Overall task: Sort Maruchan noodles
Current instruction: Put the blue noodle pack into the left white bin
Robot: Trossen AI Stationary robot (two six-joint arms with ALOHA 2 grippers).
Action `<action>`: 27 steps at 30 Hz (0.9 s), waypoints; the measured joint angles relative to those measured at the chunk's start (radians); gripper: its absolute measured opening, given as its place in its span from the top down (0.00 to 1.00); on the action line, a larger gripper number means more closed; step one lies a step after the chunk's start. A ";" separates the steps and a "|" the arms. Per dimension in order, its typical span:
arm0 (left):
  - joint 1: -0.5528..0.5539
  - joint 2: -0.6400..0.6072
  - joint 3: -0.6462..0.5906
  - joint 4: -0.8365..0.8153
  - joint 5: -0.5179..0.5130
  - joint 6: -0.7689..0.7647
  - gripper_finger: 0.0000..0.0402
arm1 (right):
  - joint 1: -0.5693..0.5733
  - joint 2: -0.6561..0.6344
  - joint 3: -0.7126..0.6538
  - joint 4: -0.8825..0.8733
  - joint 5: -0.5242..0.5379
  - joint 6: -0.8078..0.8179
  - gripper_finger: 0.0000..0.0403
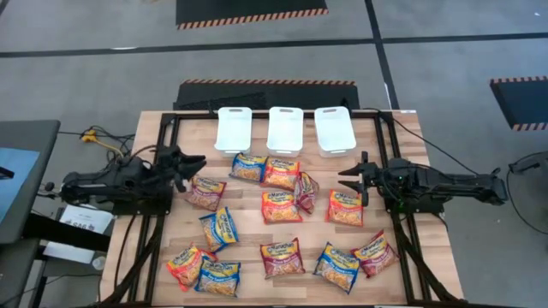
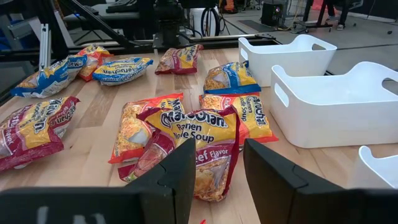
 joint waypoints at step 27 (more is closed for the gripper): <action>0.000 0.753 0.600 -0.706 0.408 0.247 0.30 | 0.000 0.000 -0.001 0.006 0.000 0.000 0.60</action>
